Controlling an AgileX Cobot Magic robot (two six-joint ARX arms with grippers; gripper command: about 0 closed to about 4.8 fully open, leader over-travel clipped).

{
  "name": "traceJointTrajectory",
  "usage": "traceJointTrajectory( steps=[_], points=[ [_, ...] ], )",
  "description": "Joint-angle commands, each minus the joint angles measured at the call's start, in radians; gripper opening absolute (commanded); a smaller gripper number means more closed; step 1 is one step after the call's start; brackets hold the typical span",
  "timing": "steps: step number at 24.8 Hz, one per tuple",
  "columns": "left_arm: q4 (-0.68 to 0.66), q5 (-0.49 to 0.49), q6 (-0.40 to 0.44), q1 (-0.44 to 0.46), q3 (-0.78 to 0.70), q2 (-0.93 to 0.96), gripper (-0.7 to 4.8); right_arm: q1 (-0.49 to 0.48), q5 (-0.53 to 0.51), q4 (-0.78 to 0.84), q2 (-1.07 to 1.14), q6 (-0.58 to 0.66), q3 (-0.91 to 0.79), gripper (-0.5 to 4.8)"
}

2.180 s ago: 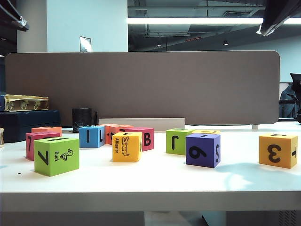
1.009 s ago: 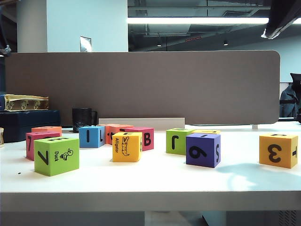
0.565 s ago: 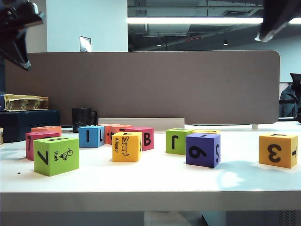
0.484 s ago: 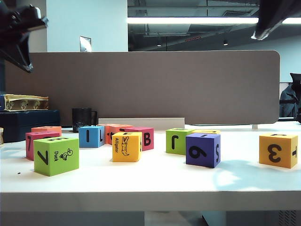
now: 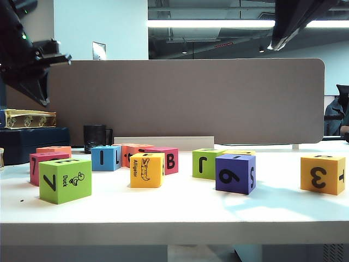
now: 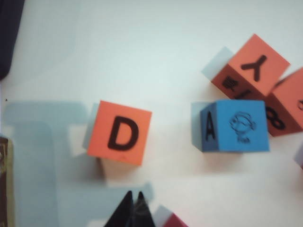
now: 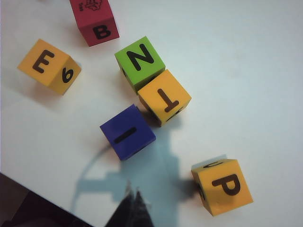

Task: Select the appropriate blocks from the scattered letter blocks on the table and arrange them in a row to spell out "DEEP".

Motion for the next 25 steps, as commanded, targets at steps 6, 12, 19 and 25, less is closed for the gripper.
traceJointTrajectory(
  steps=[6,12,19,25],
  points=[
    [0.059,-0.042,0.041,-0.002,0.087,0.111,2.30,0.001,-0.043,0.010,0.042,0.001,0.033,-0.02],
    [0.084,-0.042,0.068,-0.002,0.116,0.184,3.14,0.001,-0.043,0.008,0.042,0.001,0.033,-0.01],
    [0.099,-0.079,0.114,0.000,0.115,0.257,3.15,0.001,-0.043,-0.008,0.048,0.001,0.033,-0.01],
    [0.118,-0.106,0.123,0.001,0.115,0.291,3.18,0.001,-0.043,-0.038,0.048,0.001,0.033,-0.02]
  ],
)
